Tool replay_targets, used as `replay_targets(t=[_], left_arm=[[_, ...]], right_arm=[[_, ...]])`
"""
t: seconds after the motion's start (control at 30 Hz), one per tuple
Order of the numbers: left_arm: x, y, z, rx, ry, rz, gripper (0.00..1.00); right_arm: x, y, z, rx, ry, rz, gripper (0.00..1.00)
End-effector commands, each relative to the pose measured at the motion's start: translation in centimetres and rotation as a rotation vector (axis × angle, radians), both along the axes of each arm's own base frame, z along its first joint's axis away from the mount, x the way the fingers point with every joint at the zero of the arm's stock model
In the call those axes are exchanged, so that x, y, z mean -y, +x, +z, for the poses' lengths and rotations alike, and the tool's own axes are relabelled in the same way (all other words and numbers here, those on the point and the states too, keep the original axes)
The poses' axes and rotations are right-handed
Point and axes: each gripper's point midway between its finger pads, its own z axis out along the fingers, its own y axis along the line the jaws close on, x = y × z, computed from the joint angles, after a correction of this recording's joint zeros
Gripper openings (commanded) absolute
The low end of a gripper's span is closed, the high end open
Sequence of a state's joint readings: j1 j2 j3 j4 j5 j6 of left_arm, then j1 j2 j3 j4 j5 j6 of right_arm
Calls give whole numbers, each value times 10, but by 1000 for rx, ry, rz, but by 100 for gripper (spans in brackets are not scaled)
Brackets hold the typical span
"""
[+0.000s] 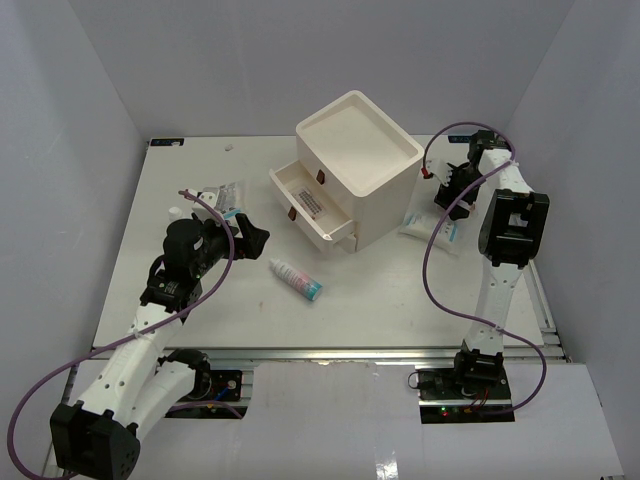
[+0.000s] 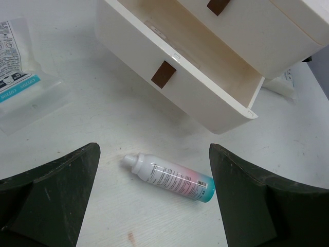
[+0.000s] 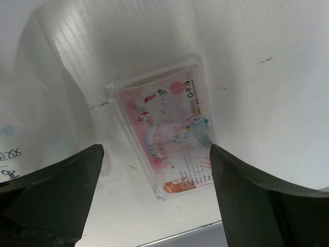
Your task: Organize the makeup
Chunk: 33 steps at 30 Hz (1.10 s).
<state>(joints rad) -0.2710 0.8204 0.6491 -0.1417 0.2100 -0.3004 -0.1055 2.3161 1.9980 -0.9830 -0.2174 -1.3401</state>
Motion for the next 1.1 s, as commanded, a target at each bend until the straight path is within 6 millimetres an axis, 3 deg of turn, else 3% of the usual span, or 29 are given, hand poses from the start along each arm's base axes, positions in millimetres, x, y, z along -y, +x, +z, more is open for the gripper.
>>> replay_targets(t=[0.0, 0.13, 0.23, 0.5, 1.07], left_arm=[[1, -2, 7, 27, -11, -8, 98], [1, -1, 6, 24, -11, -12, 98], [1, -1, 6, 22, -10, -10, 98], [0, 0, 3, 15, -6, -4, 98], [-1, 2, 0, 7, 0, 5, 98]], right_arm=[[-1, 12, 29, 92, 16, 17, 92], [-2, 14, 42, 126, 18, 39, 94], [2, 17, 38, 120, -2, 57, 97], [10, 20, 5, 42, -37, 80, 98], [12, 29, -11, 15, -35, 75, 90]])
